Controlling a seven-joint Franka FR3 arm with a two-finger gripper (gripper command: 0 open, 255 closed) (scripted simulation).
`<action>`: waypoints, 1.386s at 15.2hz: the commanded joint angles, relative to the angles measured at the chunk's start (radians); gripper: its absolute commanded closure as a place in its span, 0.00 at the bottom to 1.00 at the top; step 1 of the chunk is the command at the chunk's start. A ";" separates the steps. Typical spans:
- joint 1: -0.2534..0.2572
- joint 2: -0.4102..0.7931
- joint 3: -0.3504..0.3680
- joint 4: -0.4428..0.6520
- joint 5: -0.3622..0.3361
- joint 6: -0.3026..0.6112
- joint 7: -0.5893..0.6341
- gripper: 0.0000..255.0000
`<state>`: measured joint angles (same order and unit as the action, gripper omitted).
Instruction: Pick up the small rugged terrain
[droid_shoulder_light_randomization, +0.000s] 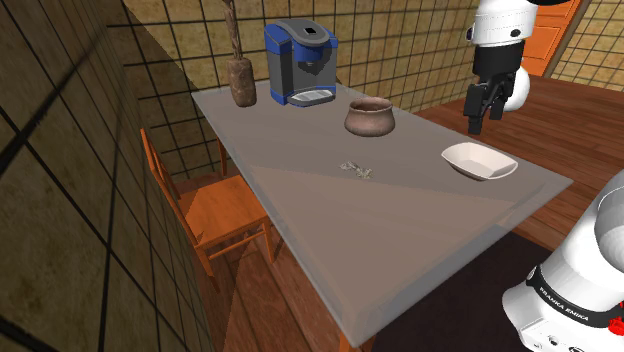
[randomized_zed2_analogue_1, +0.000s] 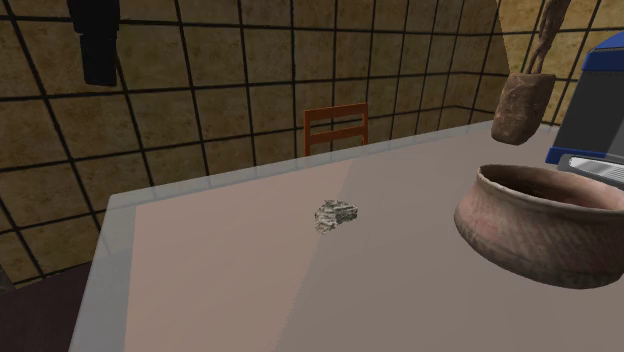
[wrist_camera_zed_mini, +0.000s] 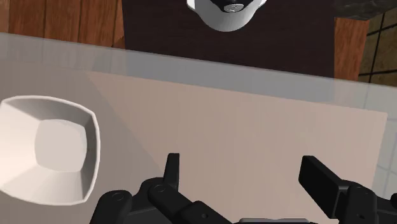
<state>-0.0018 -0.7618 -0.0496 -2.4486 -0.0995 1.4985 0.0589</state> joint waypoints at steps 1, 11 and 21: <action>0.000 0.000 0.000 0.000 0.000 0.000 0.000 0.00; 0.025 0.316 -0.092 0.012 0.028 0.353 -0.110 0.00; 0.058 0.697 -0.146 0.170 0.154 0.608 -0.271 0.00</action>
<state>0.0558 -0.1049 -0.1899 -2.3055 0.0379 2.0899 -0.1884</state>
